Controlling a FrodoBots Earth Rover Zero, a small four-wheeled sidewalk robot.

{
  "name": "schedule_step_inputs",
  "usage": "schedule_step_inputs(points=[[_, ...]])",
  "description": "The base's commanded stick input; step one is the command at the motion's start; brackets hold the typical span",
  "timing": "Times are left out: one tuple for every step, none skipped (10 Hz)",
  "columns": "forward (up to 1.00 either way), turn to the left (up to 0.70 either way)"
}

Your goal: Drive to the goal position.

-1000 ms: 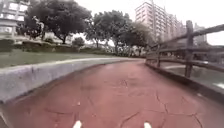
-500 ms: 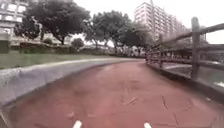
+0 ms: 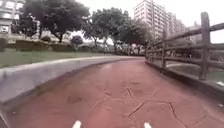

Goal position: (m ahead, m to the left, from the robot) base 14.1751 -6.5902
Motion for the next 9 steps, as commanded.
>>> schedule_step_inputs(points=[[0.50,0.00],[0.50,0.00],[0.50,0.09],[0.50,0.25],[0.50,0.18],[0.50,0.14],[0.50,0.13],[0.50,0.08],[0.50,0.01]])
